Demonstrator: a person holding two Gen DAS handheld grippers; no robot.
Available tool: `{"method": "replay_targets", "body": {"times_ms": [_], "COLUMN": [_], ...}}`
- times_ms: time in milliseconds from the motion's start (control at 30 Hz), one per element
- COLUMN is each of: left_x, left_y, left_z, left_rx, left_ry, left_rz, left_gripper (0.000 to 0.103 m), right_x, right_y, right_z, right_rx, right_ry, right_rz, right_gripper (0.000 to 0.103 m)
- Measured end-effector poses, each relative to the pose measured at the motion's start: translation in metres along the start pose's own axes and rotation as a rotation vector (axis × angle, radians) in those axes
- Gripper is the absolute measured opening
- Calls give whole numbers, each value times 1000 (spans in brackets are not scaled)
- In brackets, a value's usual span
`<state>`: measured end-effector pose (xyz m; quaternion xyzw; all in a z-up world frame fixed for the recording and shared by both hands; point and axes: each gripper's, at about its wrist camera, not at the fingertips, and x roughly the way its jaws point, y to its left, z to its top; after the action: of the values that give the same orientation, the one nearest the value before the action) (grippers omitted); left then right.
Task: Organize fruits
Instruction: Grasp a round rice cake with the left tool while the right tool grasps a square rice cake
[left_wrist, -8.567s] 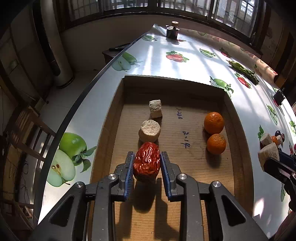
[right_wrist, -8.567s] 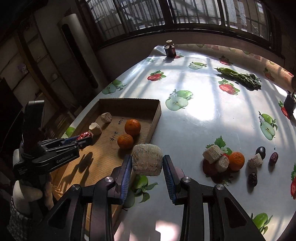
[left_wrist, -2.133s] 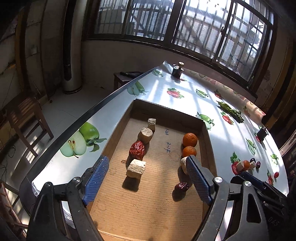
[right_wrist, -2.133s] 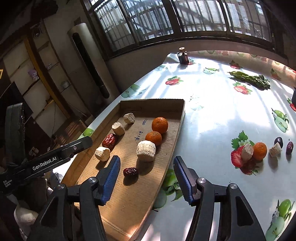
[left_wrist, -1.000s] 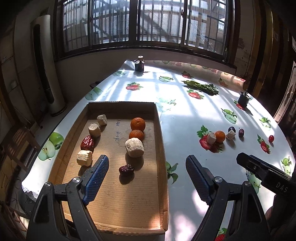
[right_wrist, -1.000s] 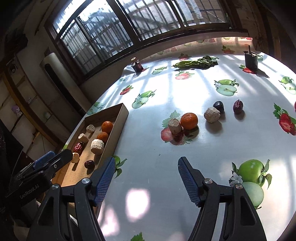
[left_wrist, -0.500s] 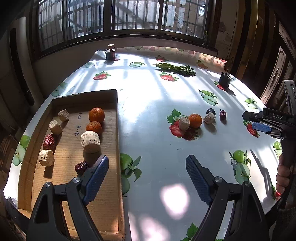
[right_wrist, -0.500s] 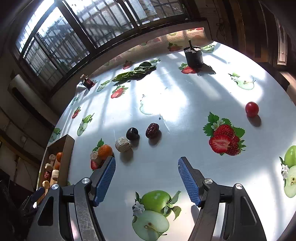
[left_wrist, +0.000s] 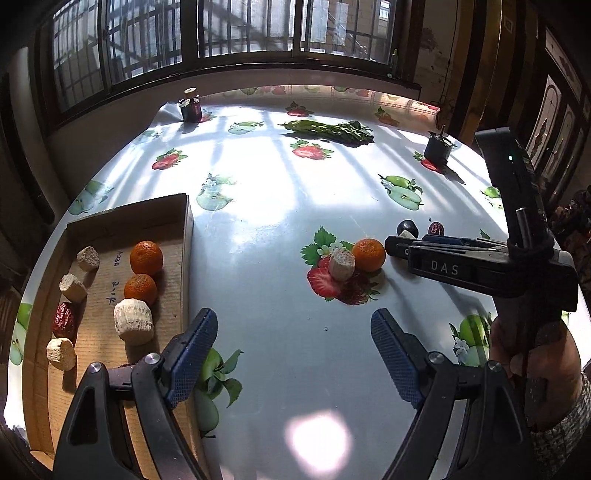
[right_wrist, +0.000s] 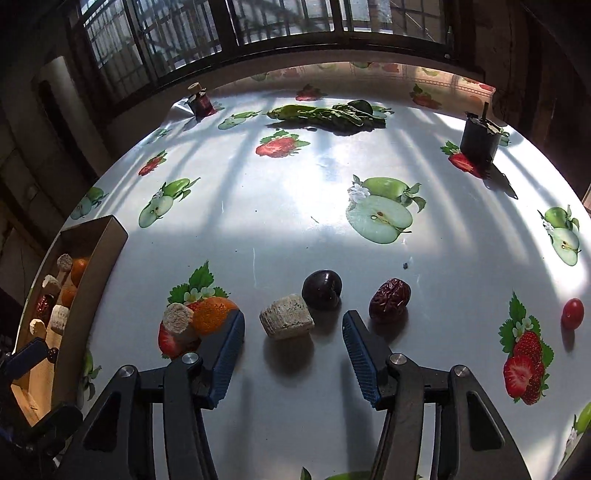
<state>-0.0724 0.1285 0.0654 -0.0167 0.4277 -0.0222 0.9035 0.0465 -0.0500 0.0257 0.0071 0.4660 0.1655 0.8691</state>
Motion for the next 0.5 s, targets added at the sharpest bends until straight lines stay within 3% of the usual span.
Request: {"method": "replay_targets", "body": {"times_ms": [133, 300, 367, 467, 500], "left_x": [20, 42, 50, 64, 69], "left_y": [-7, -16, -18, -19, -18], "left_z": [7, 14, 19, 27, 29], "left_rx": [2, 0, 2, -5, -8], "left_ry": [37, 78, 82, 84, 88], "left_rz": [-29, -75, -84, -84, -88], "left_gripper": [85, 82, 77, 66, 57], "right_x": [7, 8, 7, 4, 3], "right_y": [-6, -15, -19, -31, -34], "right_z": [3, 2, 1, 0, -1], "right_rx": [35, 62, 75, 120, 133], "right_ry": [-9, -3, 0, 3, 2], "right_rz": [33, 41, 28, 59, 66], "right_gripper": [57, 42, 34, 34, 34]}}
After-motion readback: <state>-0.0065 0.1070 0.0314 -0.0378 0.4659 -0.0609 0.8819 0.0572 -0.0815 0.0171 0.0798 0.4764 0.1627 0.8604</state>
